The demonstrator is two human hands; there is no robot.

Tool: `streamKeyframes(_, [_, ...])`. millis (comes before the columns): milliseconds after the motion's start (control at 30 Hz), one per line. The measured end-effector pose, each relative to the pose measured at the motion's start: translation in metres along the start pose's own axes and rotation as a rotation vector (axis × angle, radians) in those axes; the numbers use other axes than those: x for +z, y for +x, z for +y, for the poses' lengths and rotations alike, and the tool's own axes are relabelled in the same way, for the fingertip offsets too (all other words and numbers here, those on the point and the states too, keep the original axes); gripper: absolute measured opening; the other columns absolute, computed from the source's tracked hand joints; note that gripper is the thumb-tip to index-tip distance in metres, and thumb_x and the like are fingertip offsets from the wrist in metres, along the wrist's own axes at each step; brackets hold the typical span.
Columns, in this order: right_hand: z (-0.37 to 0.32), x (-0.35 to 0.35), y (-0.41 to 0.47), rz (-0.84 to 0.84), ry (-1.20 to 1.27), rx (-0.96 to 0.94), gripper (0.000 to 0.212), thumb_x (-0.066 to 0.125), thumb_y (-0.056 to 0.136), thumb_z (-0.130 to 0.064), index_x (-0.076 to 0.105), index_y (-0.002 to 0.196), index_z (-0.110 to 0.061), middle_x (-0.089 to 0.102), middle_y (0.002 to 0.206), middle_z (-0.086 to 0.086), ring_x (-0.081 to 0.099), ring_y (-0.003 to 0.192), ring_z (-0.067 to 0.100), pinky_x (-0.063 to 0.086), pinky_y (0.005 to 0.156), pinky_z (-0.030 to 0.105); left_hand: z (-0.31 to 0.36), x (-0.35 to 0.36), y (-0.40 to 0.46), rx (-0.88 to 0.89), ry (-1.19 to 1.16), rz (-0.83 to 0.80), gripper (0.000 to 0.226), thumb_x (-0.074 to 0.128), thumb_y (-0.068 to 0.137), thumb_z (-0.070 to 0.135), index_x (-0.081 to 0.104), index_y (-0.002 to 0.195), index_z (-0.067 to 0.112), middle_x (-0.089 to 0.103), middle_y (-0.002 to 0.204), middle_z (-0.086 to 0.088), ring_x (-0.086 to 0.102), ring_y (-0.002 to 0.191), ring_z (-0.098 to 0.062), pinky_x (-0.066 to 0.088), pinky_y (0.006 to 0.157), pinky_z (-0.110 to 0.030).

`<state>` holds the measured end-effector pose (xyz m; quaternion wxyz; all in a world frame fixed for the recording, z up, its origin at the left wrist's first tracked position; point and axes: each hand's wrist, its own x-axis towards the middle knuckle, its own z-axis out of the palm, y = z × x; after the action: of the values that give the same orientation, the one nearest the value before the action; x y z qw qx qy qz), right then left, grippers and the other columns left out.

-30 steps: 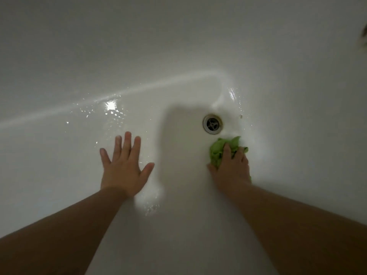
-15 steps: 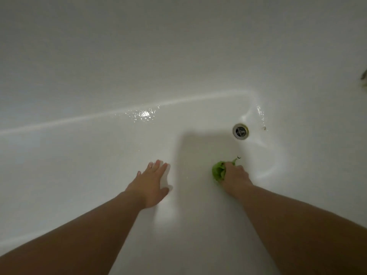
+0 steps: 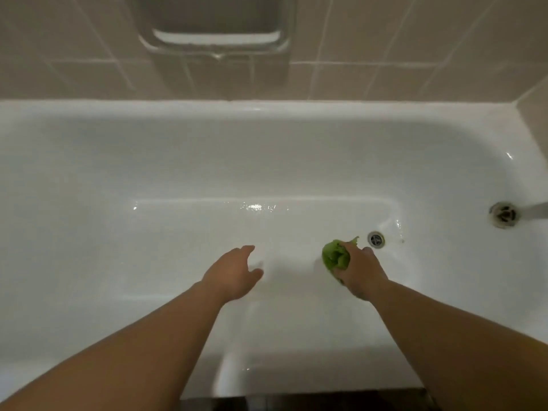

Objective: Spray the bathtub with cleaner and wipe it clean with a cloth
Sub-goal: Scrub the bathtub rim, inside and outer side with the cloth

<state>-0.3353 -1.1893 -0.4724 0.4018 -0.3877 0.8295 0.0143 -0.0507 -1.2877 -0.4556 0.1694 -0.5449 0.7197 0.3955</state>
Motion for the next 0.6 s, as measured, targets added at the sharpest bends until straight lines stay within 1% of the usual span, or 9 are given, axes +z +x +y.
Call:
streamKeyframes(133, [-0.063,-0.038,-0.069,0.015,0.016,-0.068,0.074,0.073,0.089,-0.038,0.036,0.153,-0.04,0.041,0.122,0.011,0.052,0.109,0.035,0.053,0.097,0.045,-0.007,-0.053,-0.074,-0.033,-0.036,0.044,0.065,0.057,0.1,0.05,0.036,0.157,0.027,0.046,0.154,0.002,0.045,0.14,-0.019,0.04,0.112,-0.036])
streamKeyframes(233, [-0.106,-0.061,-0.119,0.054,0.054,-0.119,0.072,0.07,0.091,-0.031,0.037,0.154,-0.039,0.039,0.118,0.009,0.052,0.101,0.032,0.053,0.084,0.038,-0.016,-0.085,-0.125,-0.039,-0.073,0.077,0.061,0.058,0.099,0.048,0.041,0.153,0.025,0.049,0.149,0.001,0.05,0.134,-0.02,0.043,0.107,-0.036])
streamKeyframes(300, [-0.13,-0.07,-0.15,0.1,0.111,-0.133,0.071,0.069,0.092,-0.025,0.037,0.155,-0.038,0.037,0.116,0.007,0.05,0.097,0.029,0.049,0.076,0.034,-0.024,-0.103,-0.156,-0.037,-0.117,0.103,0.059,0.059,0.098,0.047,0.045,0.15,0.024,0.053,0.146,0.001,0.054,0.129,-0.019,0.045,0.104,-0.034])
streamKeyframes(433, [-0.167,-0.077,-0.205,0.171,0.205,-0.149,0.071,0.07,0.092,-0.023,0.039,0.154,-0.037,0.034,0.116,0.005,0.05,0.095,0.029,0.046,0.076,0.031,-0.042,-0.129,-0.203,-0.03,-0.182,0.136,0.053,0.06,0.096,0.047,0.051,0.144,0.024,0.058,0.136,0.002,0.058,0.121,-0.016,0.047,0.1,-0.032])
streamKeyframes(500, [-0.184,-0.077,-0.225,0.218,0.245,-0.198,0.07,0.071,0.091,-0.023,0.041,0.153,-0.036,0.036,0.116,0.005,0.051,0.09,0.024,0.046,0.076,0.029,-0.048,-0.139,-0.219,-0.021,-0.206,0.16,0.052,0.061,0.096,0.047,0.052,0.142,0.024,0.059,0.134,0.003,0.058,0.121,-0.015,0.047,0.1,-0.032])
streamKeyframes(600, [-0.207,-0.08,-0.247,0.241,0.338,-0.246,0.068,0.073,0.09,-0.022,0.045,0.151,-0.036,0.039,0.117,0.004,0.051,0.085,0.015,0.053,0.076,0.032,-0.048,-0.157,-0.234,0.003,-0.252,0.2,0.051,0.063,0.095,0.046,0.054,0.141,0.025,0.06,0.13,0.005,0.058,0.119,-0.013,0.047,0.1,-0.031])
